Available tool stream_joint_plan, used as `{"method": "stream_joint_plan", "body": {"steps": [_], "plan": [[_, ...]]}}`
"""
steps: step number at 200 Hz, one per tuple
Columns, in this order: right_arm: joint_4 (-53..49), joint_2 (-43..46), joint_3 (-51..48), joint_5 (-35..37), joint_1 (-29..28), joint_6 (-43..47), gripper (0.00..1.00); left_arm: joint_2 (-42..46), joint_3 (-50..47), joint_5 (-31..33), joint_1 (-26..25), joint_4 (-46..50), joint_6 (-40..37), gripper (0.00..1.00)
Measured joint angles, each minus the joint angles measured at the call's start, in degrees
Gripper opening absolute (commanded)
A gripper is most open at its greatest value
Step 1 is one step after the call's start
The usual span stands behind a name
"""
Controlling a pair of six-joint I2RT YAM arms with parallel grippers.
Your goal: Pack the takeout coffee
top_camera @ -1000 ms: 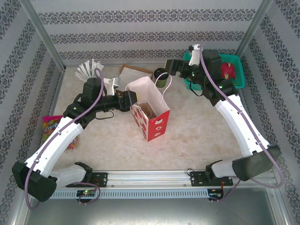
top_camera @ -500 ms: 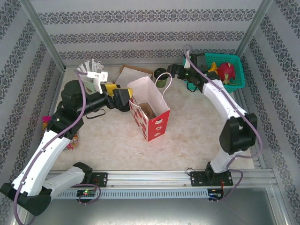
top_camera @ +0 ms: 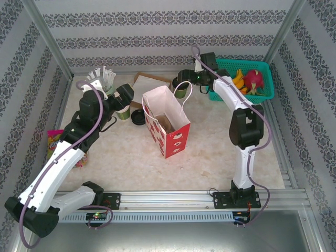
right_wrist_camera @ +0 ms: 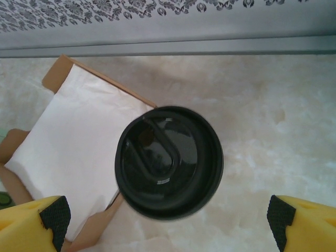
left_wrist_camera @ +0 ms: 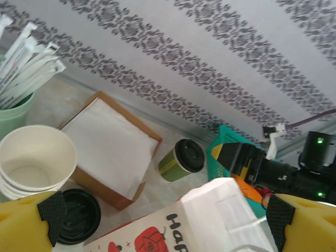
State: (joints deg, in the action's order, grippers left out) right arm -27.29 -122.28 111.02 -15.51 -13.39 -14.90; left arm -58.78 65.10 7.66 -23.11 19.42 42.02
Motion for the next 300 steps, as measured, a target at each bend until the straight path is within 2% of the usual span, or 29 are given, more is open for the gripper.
{"method": "stream_joint_plan", "body": {"steps": [94, 142, 197, 300], "plan": [[-5.4, -11.7, 13.8, 0.7, -1.8, 3.9, 0.98, -5.7, 1.0, 3.5, 0.0, 4.4, 3.0, 1.00], [-6.9, -15.5, 16.1, 0.7, -1.8, 4.2, 0.98, -7.4, 2.9, 4.9, 0.0, 5.8, 3.1, 1.00], [-7.8, -16.7, 18.4, 0.9, -1.9, 3.3, 0.98, -10.8, 7.3, 6.6, 0.0, 8.0, 2.4, 1.00], [-8.1, -18.6, 20.5, 0.3, -2.2, 3.3, 0.98, -11.6, 7.3, 8.1, 0.0, 8.7, 1.3, 1.00]]}}
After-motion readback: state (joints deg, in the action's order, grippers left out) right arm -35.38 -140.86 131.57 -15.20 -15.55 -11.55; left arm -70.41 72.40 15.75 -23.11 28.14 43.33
